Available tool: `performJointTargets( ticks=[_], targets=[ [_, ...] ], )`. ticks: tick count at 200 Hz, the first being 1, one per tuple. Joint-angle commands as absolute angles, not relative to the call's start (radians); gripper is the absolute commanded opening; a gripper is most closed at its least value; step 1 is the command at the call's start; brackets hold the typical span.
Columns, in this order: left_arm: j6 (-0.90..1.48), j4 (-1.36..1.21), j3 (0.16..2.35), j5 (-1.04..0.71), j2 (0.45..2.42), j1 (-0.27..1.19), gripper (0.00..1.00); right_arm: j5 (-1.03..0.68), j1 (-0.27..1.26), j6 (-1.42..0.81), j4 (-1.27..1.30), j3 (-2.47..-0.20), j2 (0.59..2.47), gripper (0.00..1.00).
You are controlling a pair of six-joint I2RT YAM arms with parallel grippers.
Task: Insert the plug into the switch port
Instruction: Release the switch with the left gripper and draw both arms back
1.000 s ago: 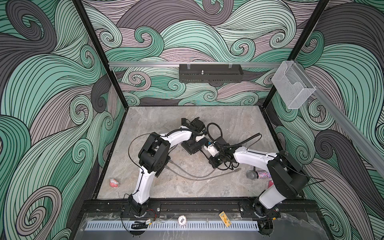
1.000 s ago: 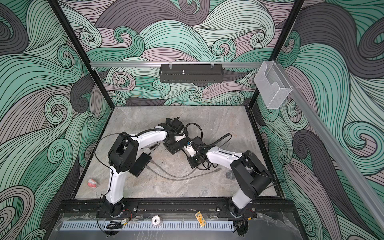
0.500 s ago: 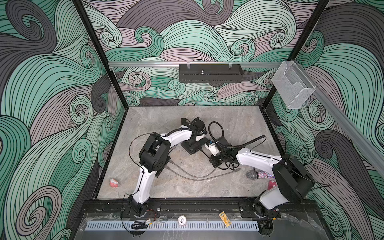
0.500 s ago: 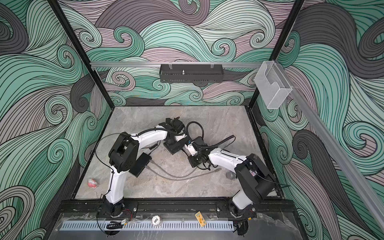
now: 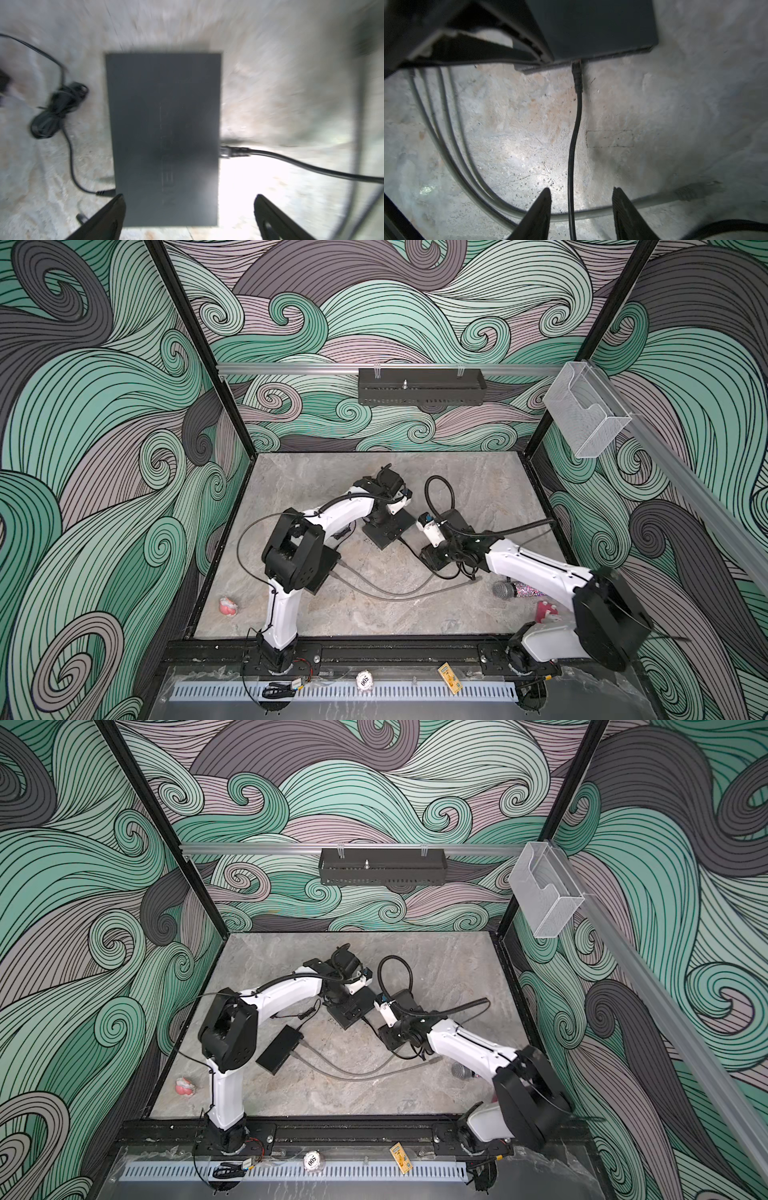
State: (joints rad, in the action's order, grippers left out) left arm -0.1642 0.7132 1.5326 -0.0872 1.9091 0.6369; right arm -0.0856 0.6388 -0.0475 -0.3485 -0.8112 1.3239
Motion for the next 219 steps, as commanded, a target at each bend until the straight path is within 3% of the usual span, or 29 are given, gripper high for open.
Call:
performJointTargets(
  ticks=[1,15,23,26,30,65,104,128,155,185,219],
  targets=[
    [-0.063,0.563,1.415,-0.206,1.695,0.638,0.99,0.006,0.621,-0.052,-0.414,-0.815,1.163,0.55],
    [-0.02,0.429,1.286,-0.244,1.562,0.639,0.99,0.06,0.616,-0.054,-0.427,-0.796,1.042,0.68],
    [0.003,0.367,1.21,-0.248,1.49,0.638,0.99,0.101,0.61,-0.064,-0.431,-0.779,0.973,0.84],
    [0.013,0.351,1.187,-0.247,1.464,0.638,0.99,0.113,0.61,-0.067,-0.434,-0.773,0.946,0.95],
    [0.03,0.33,1.155,-0.245,1.434,0.638,0.99,0.126,0.607,-0.071,-0.438,-0.762,0.912,0.99],
    [0.186,0.221,0.893,-0.242,1.142,0.638,0.99,0.12,0.586,-0.162,-0.51,-0.689,0.712,0.99],
    [0.381,0.252,0.69,-0.241,0.816,0.639,0.99,-0.125,0.584,-0.366,-0.477,-0.574,0.66,0.99],
    [0.542,0.311,0.62,-0.187,0.638,0.638,0.99,-0.183,0.586,-0.402,-0.506,-0.565,0.71,0.99],
    [0.586,0.49,0.665,-0.192,0.505,0.639,0.99,-0.213,0.589,-0.43,-0.527,-0.565,0.742,0.99],
    [0.511,0.743,0.817,-0.195,0.438,0.638,0.99,-0.102,0.583,-0.434,-0.626,-0.607,0.711,0.99],
    [0.39,0.843,0.868,-0.232,0.4,0.638,0.99,-0.015,0.541,-0.471,-0.683,-0.661,0.771,0.99]
  ],
)
